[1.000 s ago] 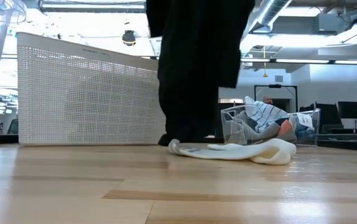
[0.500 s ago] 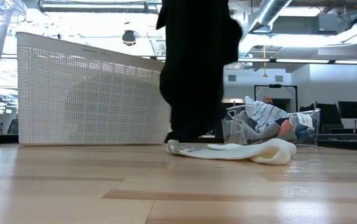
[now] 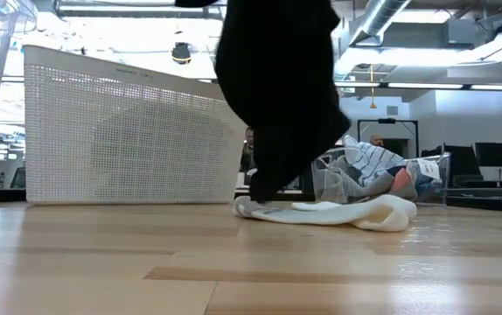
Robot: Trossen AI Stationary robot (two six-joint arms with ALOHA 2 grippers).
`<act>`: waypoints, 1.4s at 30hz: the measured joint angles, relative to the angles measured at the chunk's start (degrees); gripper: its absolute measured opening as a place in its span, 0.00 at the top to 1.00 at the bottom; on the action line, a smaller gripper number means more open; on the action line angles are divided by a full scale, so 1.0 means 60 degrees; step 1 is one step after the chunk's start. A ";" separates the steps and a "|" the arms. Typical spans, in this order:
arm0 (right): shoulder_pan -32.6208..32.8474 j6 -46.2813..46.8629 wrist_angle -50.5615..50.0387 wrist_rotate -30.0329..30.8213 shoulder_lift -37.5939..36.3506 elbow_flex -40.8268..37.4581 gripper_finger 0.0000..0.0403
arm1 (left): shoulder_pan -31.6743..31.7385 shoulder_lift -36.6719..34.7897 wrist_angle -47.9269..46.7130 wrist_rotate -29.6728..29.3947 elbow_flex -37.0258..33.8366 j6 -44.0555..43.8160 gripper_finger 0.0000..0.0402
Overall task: Pick & Place Cloths
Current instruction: Put the black shirt into the white bin
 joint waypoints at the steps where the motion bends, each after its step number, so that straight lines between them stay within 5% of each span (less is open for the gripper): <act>1: -0.0021 0.0001 0.0062 -0.0086 -0.0003 0.0000 0.98 | 0.0003 -0.0017 -0.0028 0.0081 0.0113 -0.0011 0.86; 3: -0.0031 0.0023 0.0056 -0.0135 -0.0070 -0.0012 0.97 | 0.0029 -0.0117 -0.0163 0.0217 0.0334 -0.0054 0.95; 7: -0.0214 -0.0071 -0.0031 -0.0163 -0.0392 0.0075 0.97 | 0.0361 -0.1096 -0.0302 0.0042 0.0777 0.0607 0.99; 14: -0.1236 -0.0814 -0.0033 -0.0157 -0.0518 0.0649 0.98 | 0.1488 -0.3945 -0.2690 -0.2920 0.1286 0.4152 1.00; 19: -0.2188 -0.0866 0.0072 -0.0242 -0.0211 0.0669 0.97 | 0.2581 -0.5275 -0.4254 -0.3838 0.1462 0.5560 1.00; 25: -0.3104 -0.0797 0.1006 -0.1023 0.1165 0.0692 0.98 | 0.3926 -0.5641 -0.6323 -0.4707 0.1484 0.6226 1.00; 33: -0.3725 -0.0793 -0.0002 -0.1053 0.3334 0.0667 0.95 | 0.4726 -0.5761 -0.9710 -0.7362 0.1479 0.7839 1.00; 42: -0.3823 -0.1431 -0.2478 -0.0691 0.4194 0.0674 0.79 | 0.4965 -0.5763 -1.3549 -0.7485 0.1256 0.7199 0.99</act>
